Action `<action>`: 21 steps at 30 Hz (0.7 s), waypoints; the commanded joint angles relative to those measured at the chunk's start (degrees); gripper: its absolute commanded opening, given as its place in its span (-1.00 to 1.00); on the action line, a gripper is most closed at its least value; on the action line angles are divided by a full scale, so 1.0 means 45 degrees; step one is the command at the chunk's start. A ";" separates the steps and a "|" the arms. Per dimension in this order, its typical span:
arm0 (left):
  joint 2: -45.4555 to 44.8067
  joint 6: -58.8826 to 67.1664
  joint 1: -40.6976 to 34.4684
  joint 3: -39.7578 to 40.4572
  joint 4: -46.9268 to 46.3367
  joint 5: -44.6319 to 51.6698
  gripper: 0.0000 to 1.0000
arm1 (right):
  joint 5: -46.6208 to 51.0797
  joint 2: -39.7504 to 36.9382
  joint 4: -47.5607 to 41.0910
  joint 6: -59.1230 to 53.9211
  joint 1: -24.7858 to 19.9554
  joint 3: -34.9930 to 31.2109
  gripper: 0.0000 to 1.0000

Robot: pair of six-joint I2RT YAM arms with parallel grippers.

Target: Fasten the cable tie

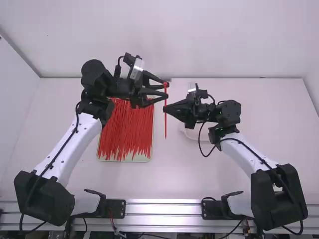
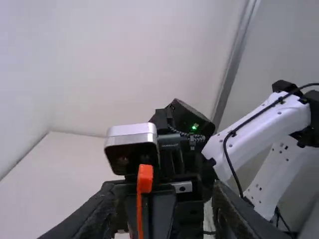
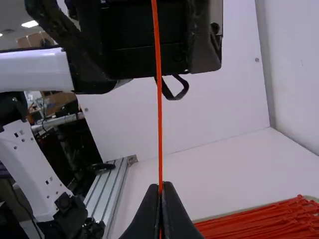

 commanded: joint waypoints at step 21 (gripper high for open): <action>-0.0044 -0.0942 0.0049 0.0335 0.1496 0.0194 -0.96 | -0.1598 0.0005 0.0092 -0.1360 -0.0039 0.0520 0.17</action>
